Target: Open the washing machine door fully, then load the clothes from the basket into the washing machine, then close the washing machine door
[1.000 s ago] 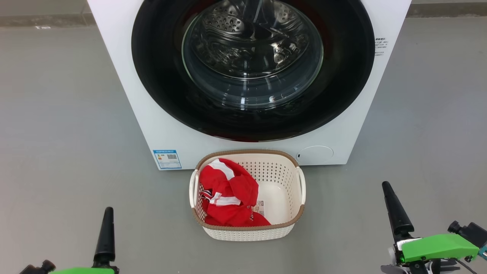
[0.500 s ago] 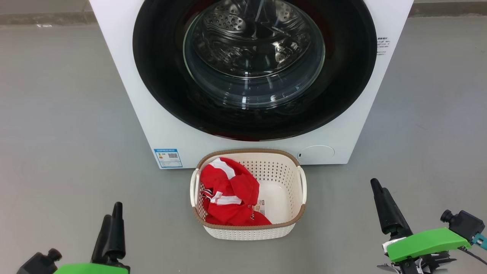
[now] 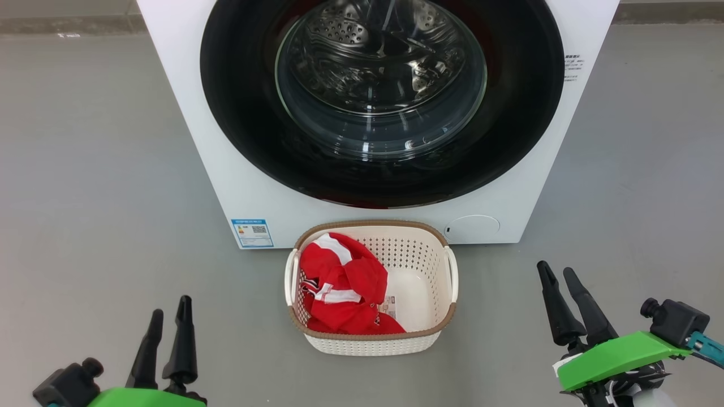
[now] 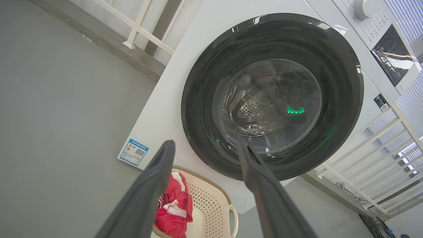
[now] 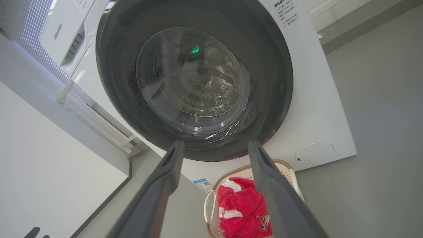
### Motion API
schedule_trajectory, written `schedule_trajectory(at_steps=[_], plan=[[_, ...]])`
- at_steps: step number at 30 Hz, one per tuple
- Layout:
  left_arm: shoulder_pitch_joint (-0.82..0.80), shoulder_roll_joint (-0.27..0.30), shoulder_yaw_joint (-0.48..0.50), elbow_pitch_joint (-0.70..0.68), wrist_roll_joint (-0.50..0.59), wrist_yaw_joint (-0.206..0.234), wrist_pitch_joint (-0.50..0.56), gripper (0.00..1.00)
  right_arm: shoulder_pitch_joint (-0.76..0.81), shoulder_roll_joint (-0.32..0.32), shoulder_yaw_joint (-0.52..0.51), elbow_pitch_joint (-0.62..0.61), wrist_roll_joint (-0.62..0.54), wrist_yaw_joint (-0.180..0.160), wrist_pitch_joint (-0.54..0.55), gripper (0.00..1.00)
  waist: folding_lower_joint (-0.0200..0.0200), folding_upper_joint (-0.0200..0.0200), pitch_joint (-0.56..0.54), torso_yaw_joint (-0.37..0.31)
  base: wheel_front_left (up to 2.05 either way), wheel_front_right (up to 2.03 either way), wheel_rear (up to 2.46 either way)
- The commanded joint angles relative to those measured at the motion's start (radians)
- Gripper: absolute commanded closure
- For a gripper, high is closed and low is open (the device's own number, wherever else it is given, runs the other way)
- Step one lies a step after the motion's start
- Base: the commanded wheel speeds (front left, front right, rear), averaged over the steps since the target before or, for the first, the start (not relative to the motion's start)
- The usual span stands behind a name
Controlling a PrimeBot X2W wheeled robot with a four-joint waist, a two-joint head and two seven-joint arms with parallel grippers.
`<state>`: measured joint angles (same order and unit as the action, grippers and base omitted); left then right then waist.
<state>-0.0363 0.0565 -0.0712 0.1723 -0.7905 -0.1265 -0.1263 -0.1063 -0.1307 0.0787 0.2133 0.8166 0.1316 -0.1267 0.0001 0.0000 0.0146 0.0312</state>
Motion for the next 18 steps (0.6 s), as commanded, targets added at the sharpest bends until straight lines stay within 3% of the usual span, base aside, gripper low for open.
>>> schedule_trajectory(at_steps=[1,18], plan=[[-0.048,0.014,0.017,-0.032,0.048,-0.003,-0.016,0.0,-0.049,-0.011,0.021,-0.033,-0.046,-0.001,-0.018,0.0,-0.0001,0.0,0.0,0.001,0.0,0.0,0.0],[-0.05,0.005,0.004,-0.041,0.301,-0.003,-0.067,0.0,-0.063,-0.019,0.047,-0.041,-0.298,-0.001,-0.067,0.0,-0.0001,0.0,-0.003,0.009,0.0,0.0,0.0]])
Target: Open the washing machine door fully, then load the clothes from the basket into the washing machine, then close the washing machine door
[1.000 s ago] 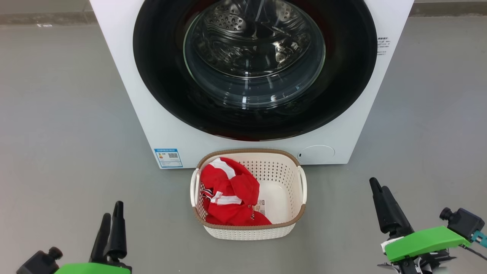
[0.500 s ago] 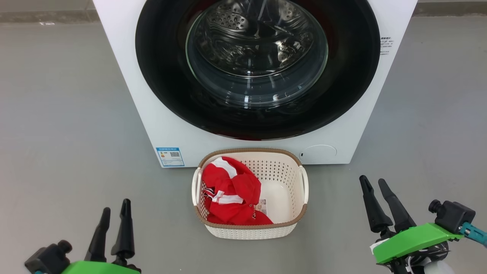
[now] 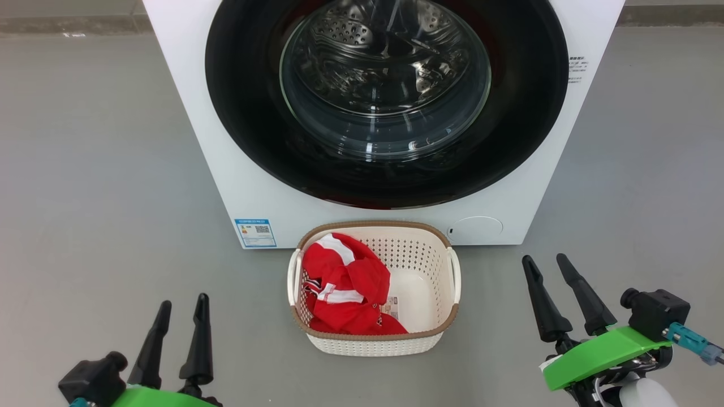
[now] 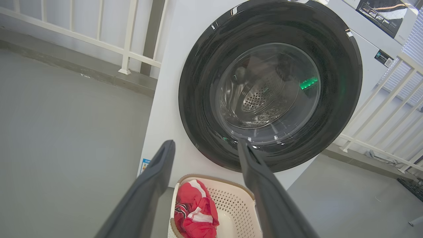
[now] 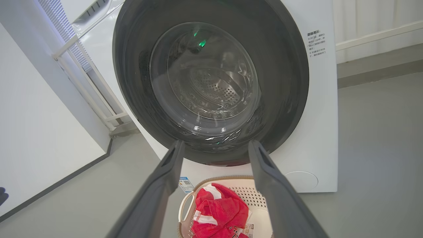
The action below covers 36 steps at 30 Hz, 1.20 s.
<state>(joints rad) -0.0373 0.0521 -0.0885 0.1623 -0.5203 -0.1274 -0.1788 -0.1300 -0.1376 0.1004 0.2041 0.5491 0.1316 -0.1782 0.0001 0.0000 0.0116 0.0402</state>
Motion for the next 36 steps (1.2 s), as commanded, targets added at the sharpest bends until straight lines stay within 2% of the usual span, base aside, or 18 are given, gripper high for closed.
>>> schedule_trajectory(at_steps=[1,24,36], plan=[[-0.049,0.01,0.021,-0.031,0.03,-0.002,-0.014,0.0,-0.039,-0.012,0.025,-0.032,-0.031,-0.001,-0.016,0.0,0.0,0.0,0.0,0.0,0.0,0.0,0.0],[-0.051,0.006,0.022,-0.018,0.242,-0.003,-0.082,0.0,-0.057,-0.028,0.061,-0.032,-0.285,-0.001,-0.083,0.0,0.0,0.0,-0.008,0.007,0.0,0.0,0.0],[-0.049,0.002,0.026,-0.015,0.258,-0.003,-0.083,0.0,-0.054,-0.024,0.055,-0.021,-0.291,-0.001,-0.084,0.0,0.0,0.0,-0.007,0.007,0.0,0.0,0.0]])
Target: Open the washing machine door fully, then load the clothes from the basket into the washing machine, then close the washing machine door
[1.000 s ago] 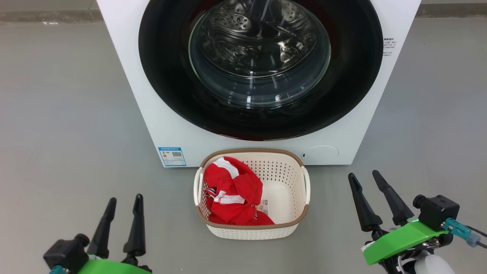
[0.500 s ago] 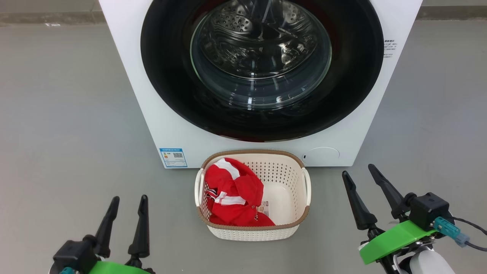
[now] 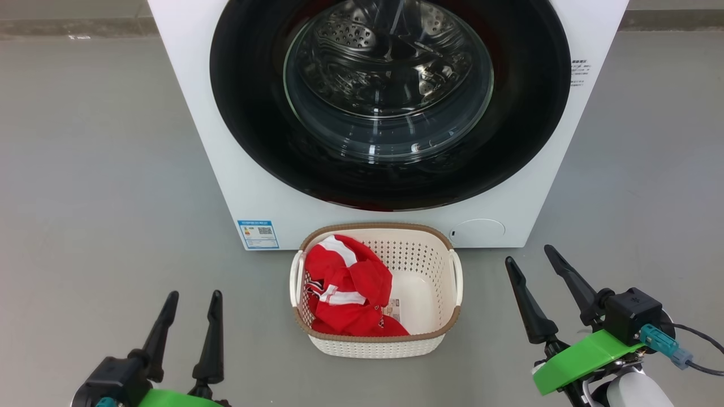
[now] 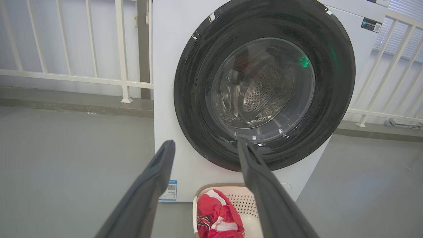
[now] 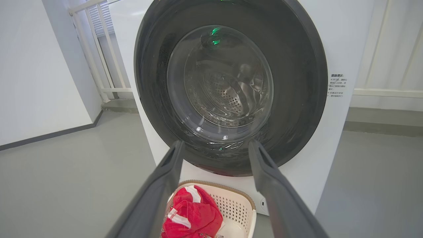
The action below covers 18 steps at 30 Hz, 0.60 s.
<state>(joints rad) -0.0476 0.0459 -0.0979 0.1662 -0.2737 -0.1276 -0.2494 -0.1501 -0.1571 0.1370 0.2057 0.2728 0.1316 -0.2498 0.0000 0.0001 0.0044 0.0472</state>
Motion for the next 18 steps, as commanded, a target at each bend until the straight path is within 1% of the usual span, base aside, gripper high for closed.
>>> schedule_trajectory(at_steps=[1,18], plan=[[-0.039,0.008,0.035,-0.019,0.012,-0.003,-0.012,0.0,-0.033,-0.005,0.018,-0.022,-0.015,-0.001,-0.012,0.0,0.0,-0.0001,0.0,0.0,0.0,0.0,0.0],[-0.039,0.006,0.042,-0.017,0.027,-0.003,-0.012,0.0,-0.032,0.001,0.016,-0.021,-0.015,-0.001,-0.012,0.0,0.0,-0.0001,0.0,0.002,0.0,0.0,0.0]])
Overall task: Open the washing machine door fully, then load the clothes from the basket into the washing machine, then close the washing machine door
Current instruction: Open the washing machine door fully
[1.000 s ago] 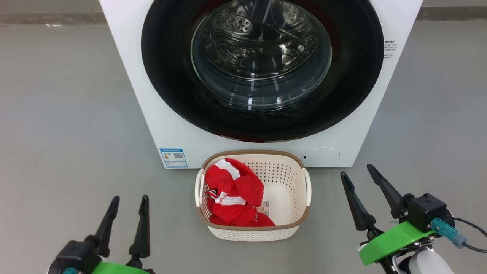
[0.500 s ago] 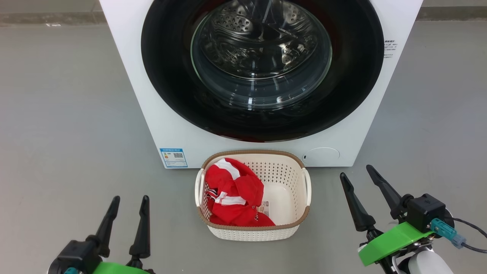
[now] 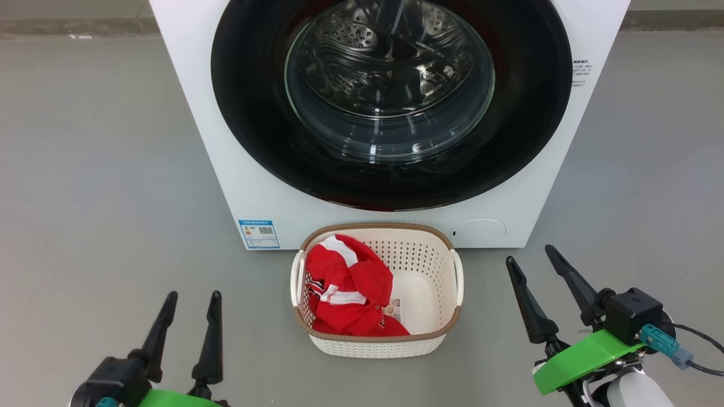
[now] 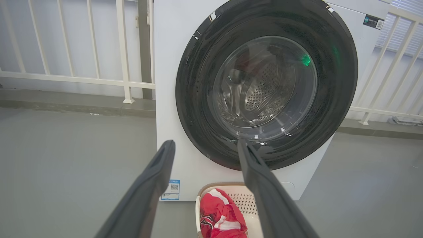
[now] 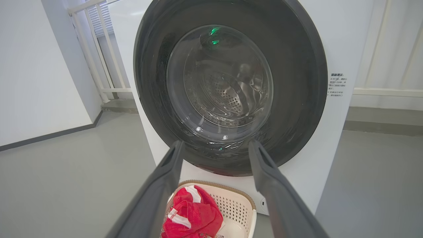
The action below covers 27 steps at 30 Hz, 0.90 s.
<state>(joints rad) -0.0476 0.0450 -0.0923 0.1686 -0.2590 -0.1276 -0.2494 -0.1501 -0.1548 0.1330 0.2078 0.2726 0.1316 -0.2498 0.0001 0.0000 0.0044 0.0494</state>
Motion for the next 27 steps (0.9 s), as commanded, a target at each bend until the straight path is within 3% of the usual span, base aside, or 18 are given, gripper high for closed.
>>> schedule_trajectory(at_steps=[1,18,27], plan=[[-0.039,0.007,0.036,-0.019,0.013,-0.003,-0.012,0.0,-0.032,-0.002,0.02,-0.023,-0.014,-0.001,-0.012,0.0,0.0,0.0,0.001,0.0,0.0,0.0,0.0],[-0.042,0.006,0.046,-0.005,0.041,-0.003,-0.012,0.0,-0.034,0.0,0.016,-0.024,-0.013,-0.001,-0.012,0.0,0.0,0.0,-0.001,-0.001,0.02,0.03,-0.05],[-0.043,0.006,0.046,-0.003,0.041,-0.003,-0.012,0.0,-0.038,-0.001,0.012,-0.024,-0.013,-0.001,-0.012,0.0,0.0,0.0,0.004,-0.002,0.62,0.62,-1.23]])
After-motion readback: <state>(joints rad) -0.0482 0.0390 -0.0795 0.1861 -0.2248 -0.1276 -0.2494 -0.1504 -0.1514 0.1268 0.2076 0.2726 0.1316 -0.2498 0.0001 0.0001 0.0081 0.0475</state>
